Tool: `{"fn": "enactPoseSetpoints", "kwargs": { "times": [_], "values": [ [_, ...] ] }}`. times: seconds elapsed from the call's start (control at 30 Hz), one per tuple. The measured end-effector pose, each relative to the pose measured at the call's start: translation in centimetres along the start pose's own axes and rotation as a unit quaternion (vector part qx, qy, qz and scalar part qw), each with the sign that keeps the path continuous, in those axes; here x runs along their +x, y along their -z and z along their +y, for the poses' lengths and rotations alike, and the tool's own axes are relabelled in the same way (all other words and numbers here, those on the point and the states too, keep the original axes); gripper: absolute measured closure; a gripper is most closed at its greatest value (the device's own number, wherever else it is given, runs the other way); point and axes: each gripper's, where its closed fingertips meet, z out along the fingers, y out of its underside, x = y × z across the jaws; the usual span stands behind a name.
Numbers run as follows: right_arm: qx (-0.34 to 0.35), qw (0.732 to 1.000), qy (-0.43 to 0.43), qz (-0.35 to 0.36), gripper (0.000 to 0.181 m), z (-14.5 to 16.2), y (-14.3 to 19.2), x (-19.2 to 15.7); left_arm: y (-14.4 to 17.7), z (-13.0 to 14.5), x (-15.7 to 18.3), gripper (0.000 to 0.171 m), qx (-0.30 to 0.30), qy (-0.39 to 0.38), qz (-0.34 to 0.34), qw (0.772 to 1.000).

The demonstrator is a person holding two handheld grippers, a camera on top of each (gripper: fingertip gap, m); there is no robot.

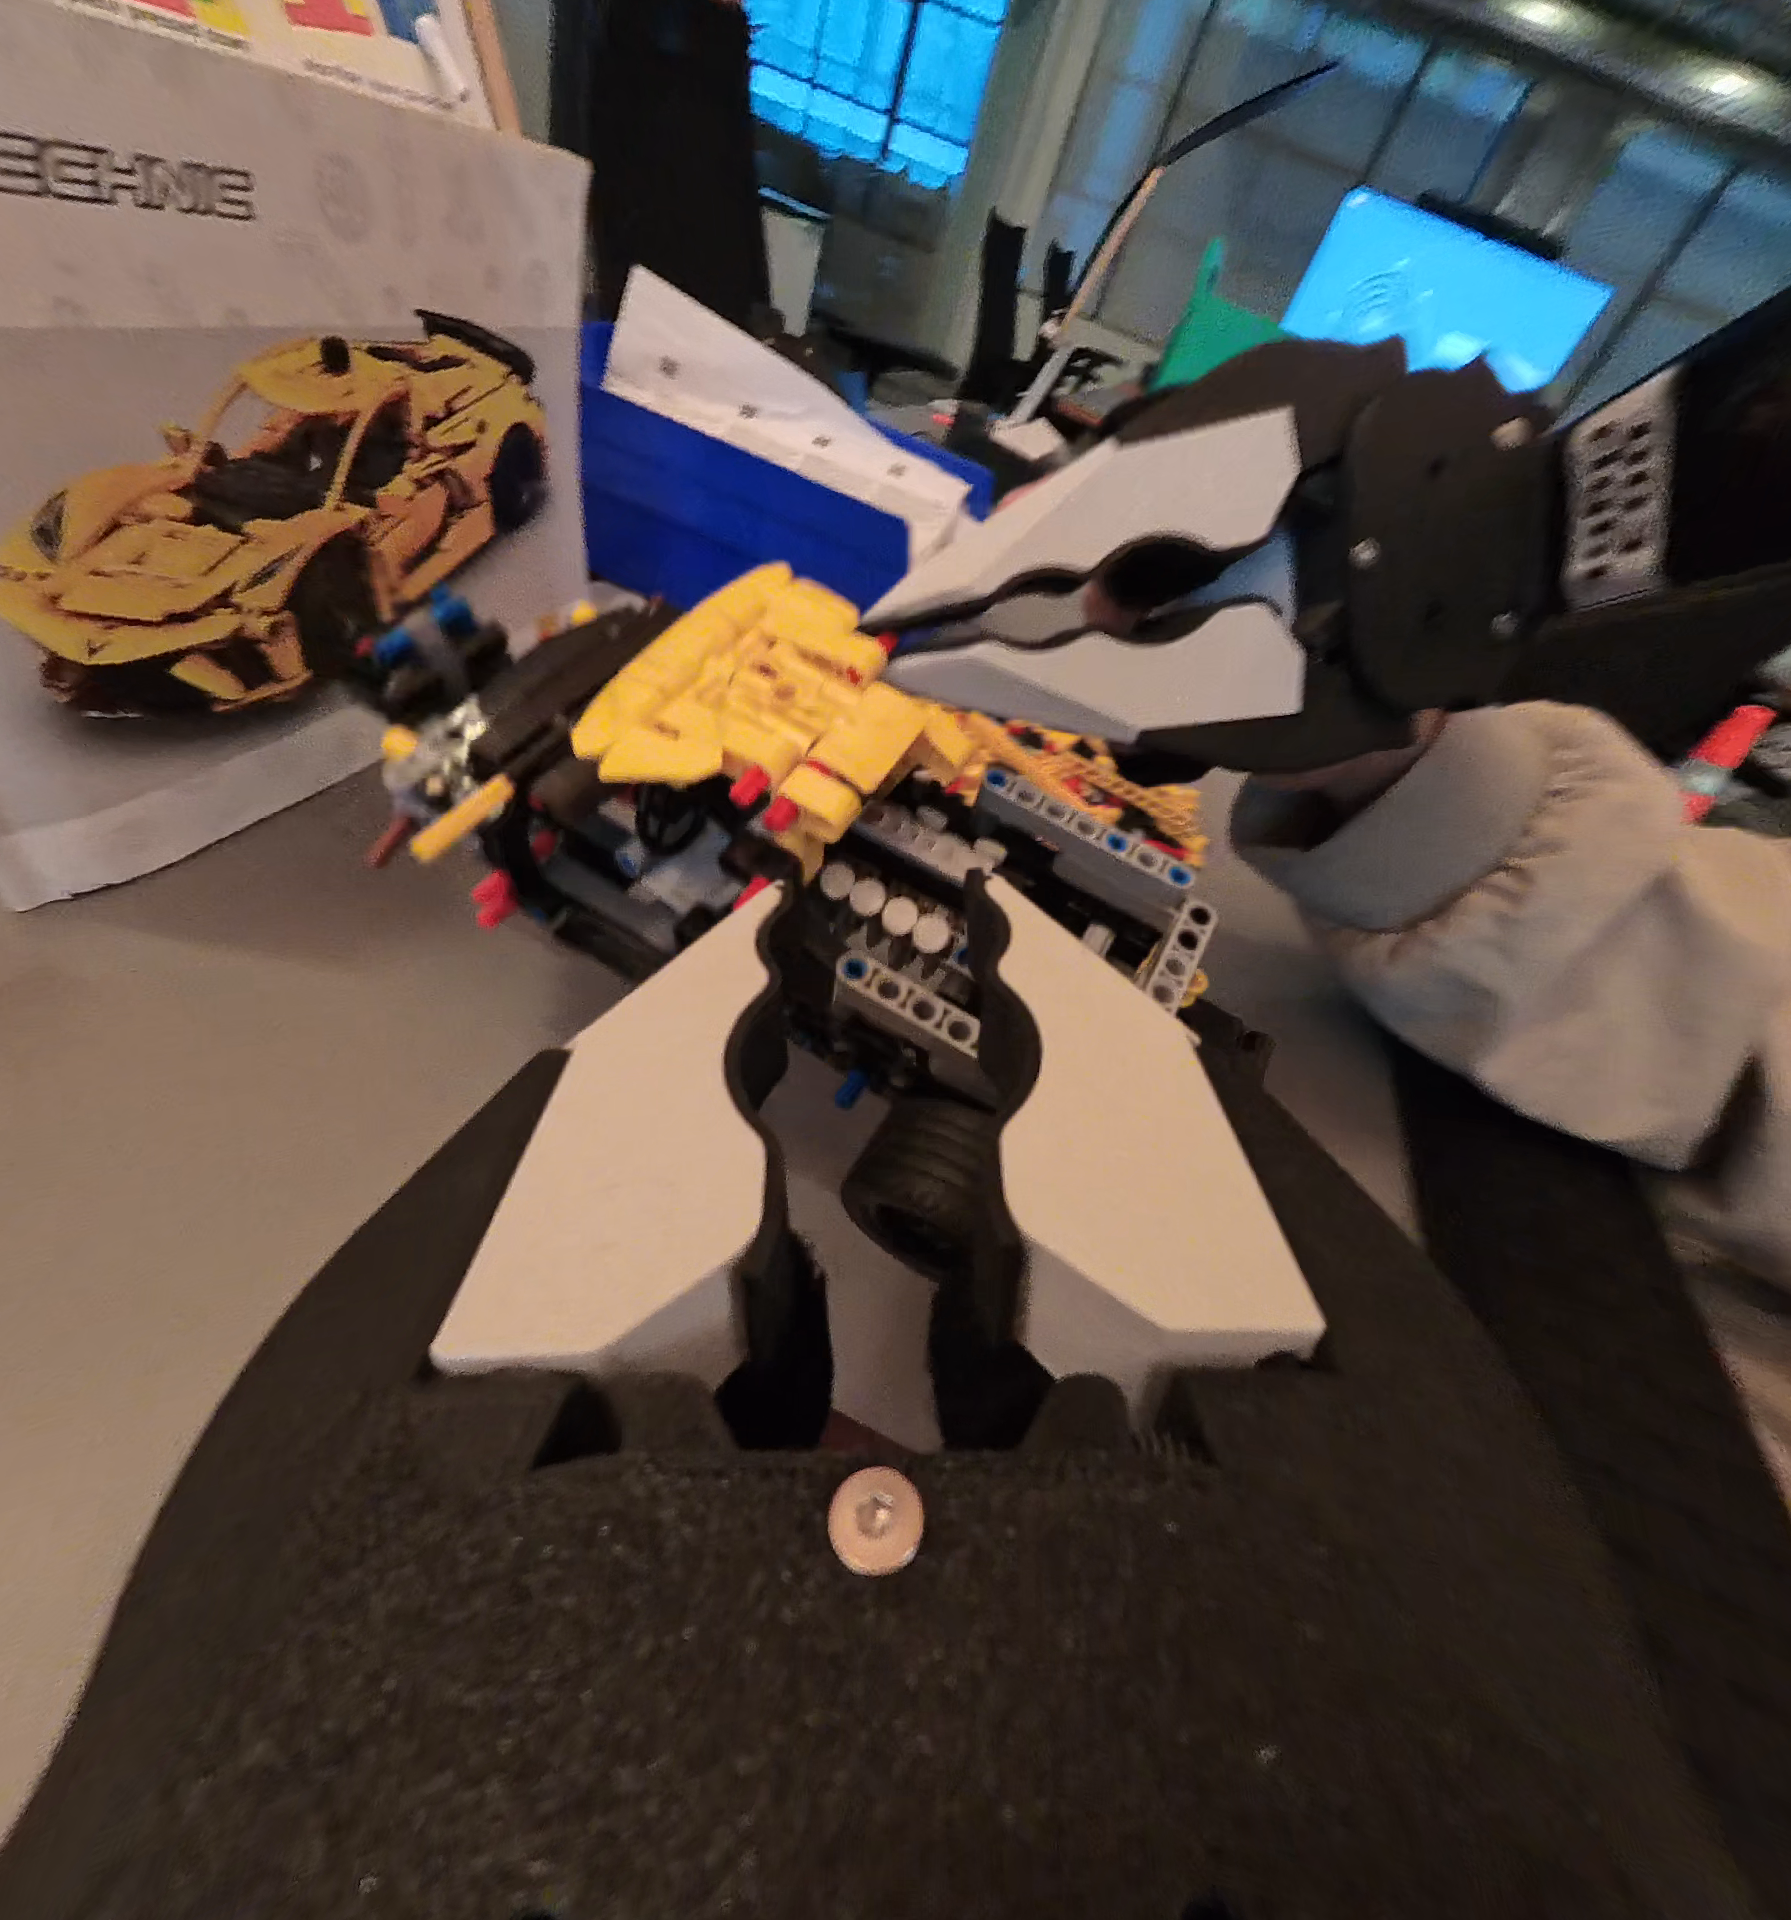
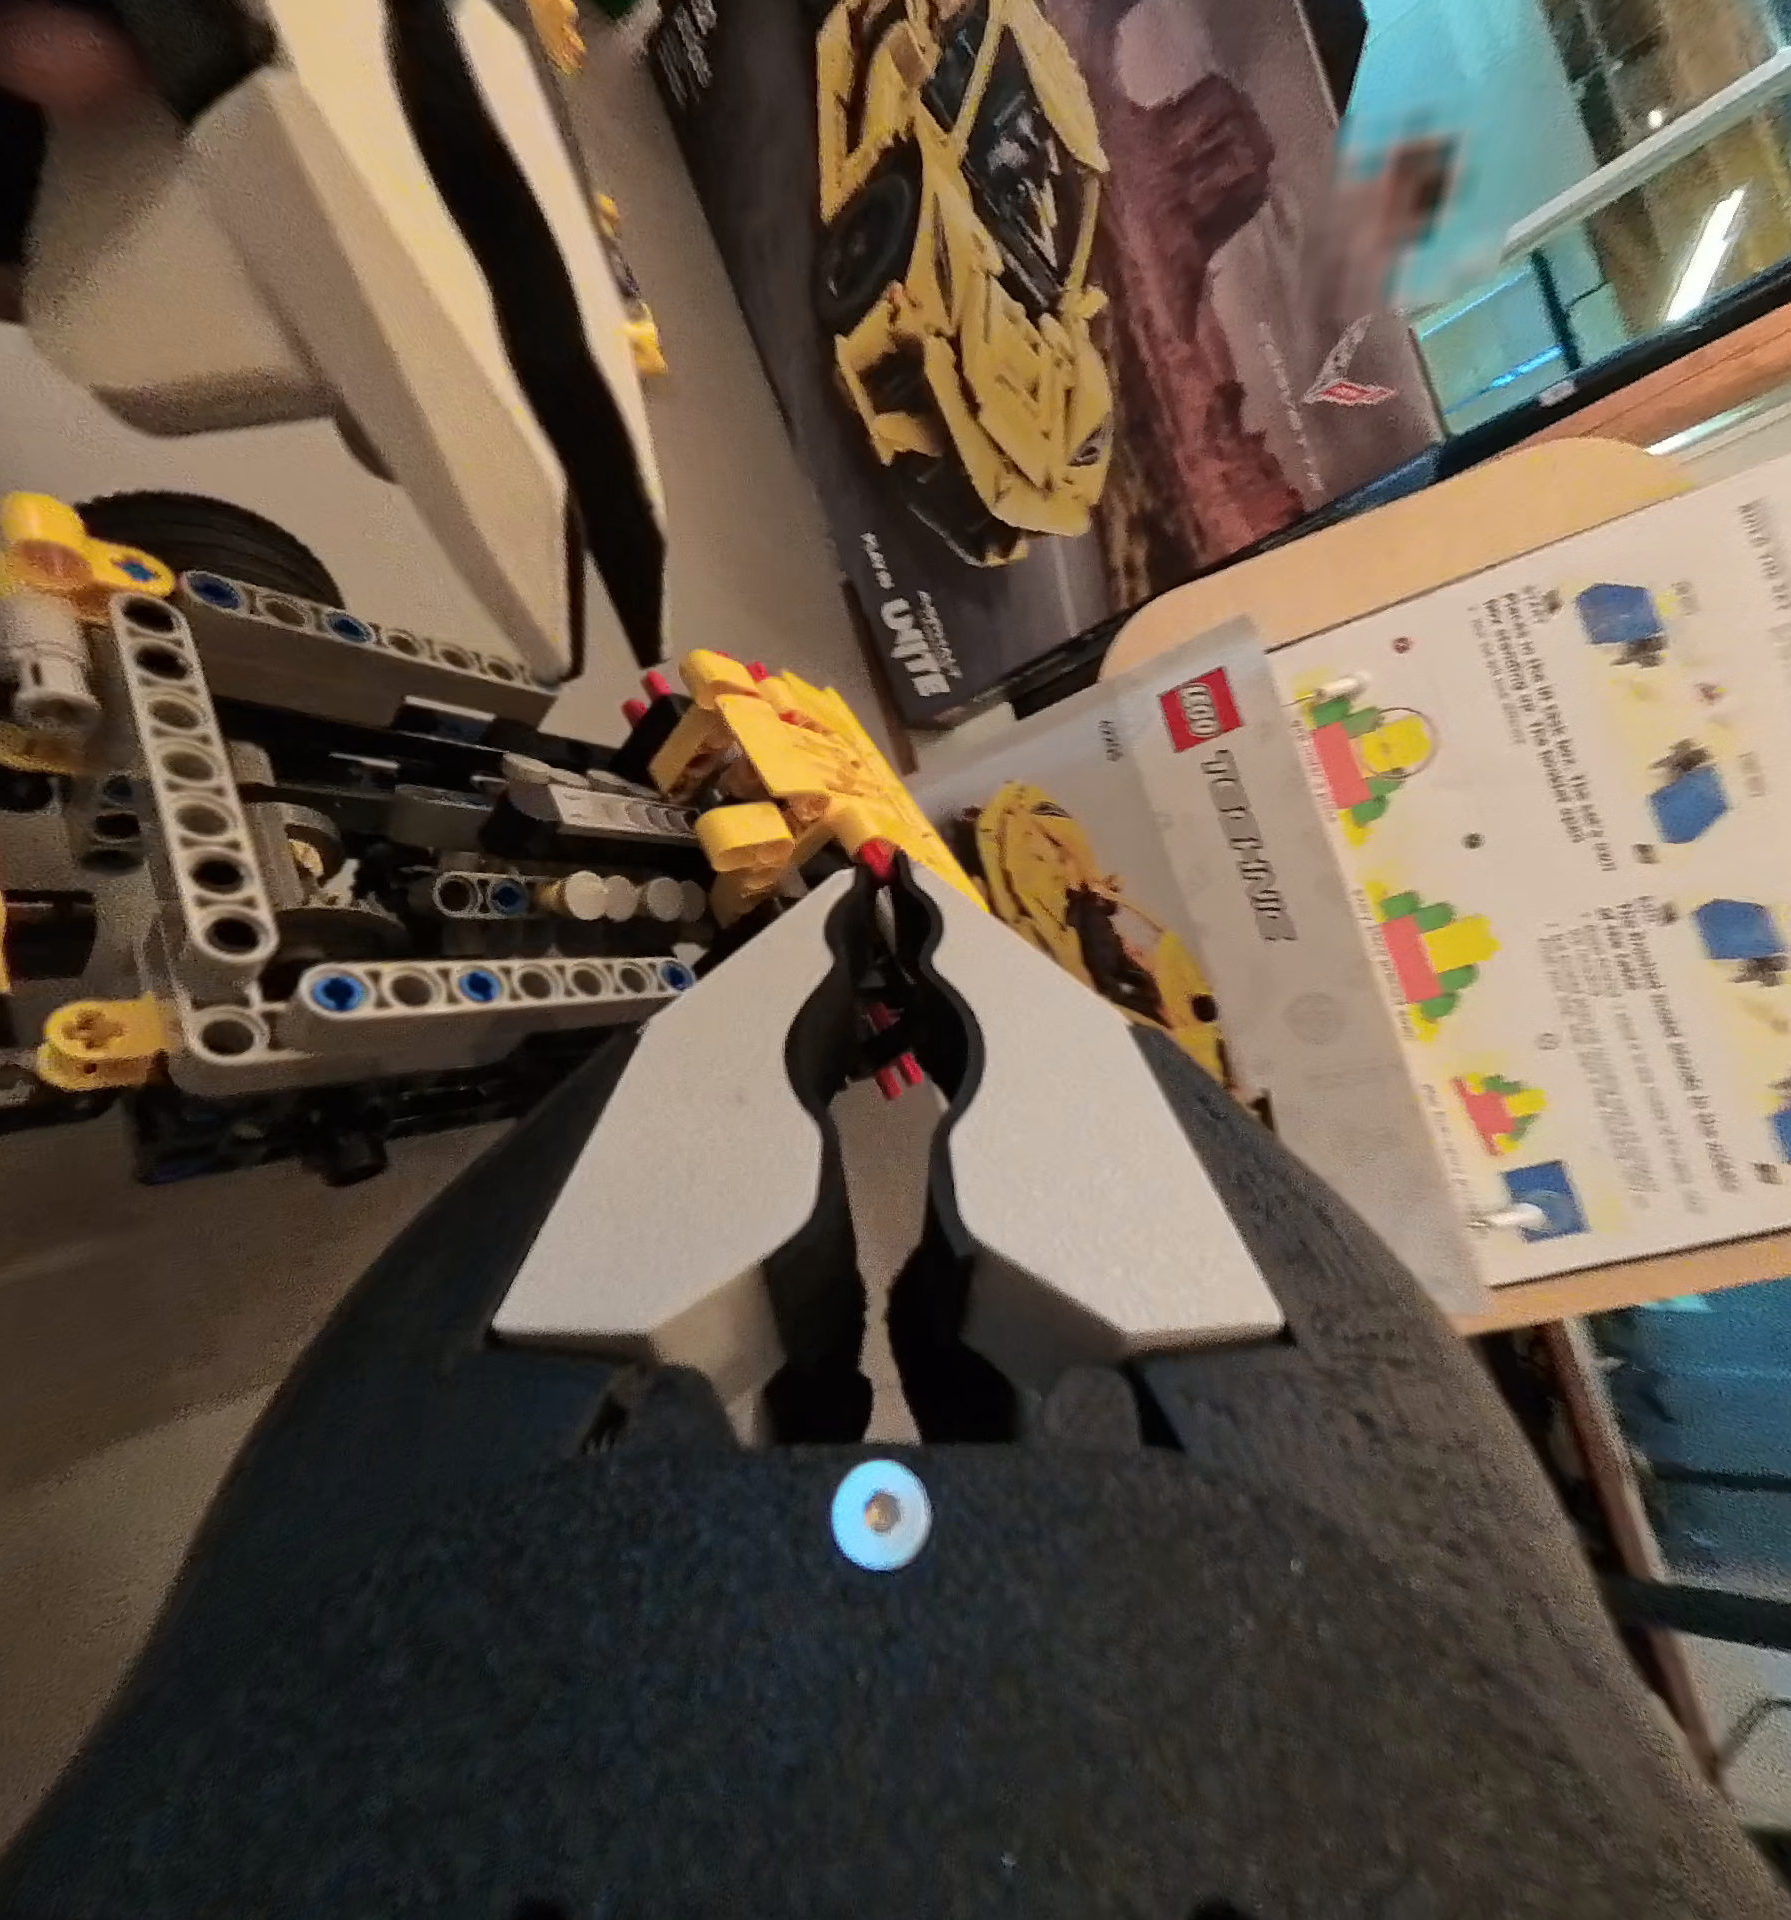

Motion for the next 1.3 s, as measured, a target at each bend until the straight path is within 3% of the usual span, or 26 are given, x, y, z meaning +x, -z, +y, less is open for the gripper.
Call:
{"fn": "enactPoseSetpoints", "kwargs": {
  "times": [0.13, 0.47, 0.53, 0.6, 0.73, 0.87, 1.0, 1.07, 1.13, 1.17, 1.23, 1.3],
  "values": [
    [0.001, 1.000, -0.006, -0.013, 0.179, 0.1, 0.1, -2.2, 1.3, 0.1, 0.3, 0.141, -0.012, -0.003, 0.014, 1.000],
    [0.033, 0.998, 0.023, -0.047, 0.179, 0.6, -0.7, -6.1, 2.3, 1.0, -2.0, 0.141, -0.033, -0.010, -0.033, 0.999],
    [0.049, 0.997, 0.005, -0.067, 0.179, 0.1, -0.5, -6.9, 2.1, 1.3, -2.4, 0.135, -0.027, -0.008, -0.038, 0.999],
    [0.055, 0.993, -0.027, -0.099, 0.179, 0.1, -0.5, -7.7, 1.5, 1.6, -2.0, 0.117, -0.022, -0.014, -0.028, 0.999],
    [0.054, 0.975, -0.134, -0.170, 0.178, 0.7, -1.1, -8.9, -0.1, 4.5, -1.1, 0.101, -0.090, -0.068, -0.023, 0.993],
    [0.057, 0.969, -0.161, -0.179, 0.178, 0.5, -1.5, -9.1, -1.0, 6.9, -0.9, 0.089, -0.154, -0.082, -0.035, 0.984],
    [0.038, 0.965, -0.188, -0.179, 0.177, 1.0, -1.7, -9.1, -1.3, 7.3, -1.3, 0.094, -0.179, -0.132, -0.072, 0.972],
    [0.041, 0.936, -0.267, -0.225, 0.180, 1.2, -1.3, -9.2, -1.3, 7.1, -1.1, 0.097, -0.176, -0.151, -0.081, 0.969],
    [0.058, 0.887, -0.371, -0.269, 0.179, 1.2, -0.9, -8.5, -1.3, 7.2, -1.1, 0.097, -0.177, -0.149, -0.081, 0.969],
    [0.066, 0.846, -0.432, -0.306, 0.176, 1.2, -0.7, -8.5, -1.3, 7.1, -1.1, 0.097, -0.177, -0.150, -0.081, 0.969],
    [0.061, 0.733, -0.541, -0.408, 0.156, 0.7, -0.1, -9.3, -1.3, 7.1, -1.1, 0.097, -0.177, -0.155, -0.080, 0.969],
    [0.082, 0.619, -0.622, -0.472, 0.155, 0.0, 0.0, -9.0, -1.3, 7.1, -1.0, 0.097, -0.177, -0.161, -0.079, 0.968]
  ]
}}
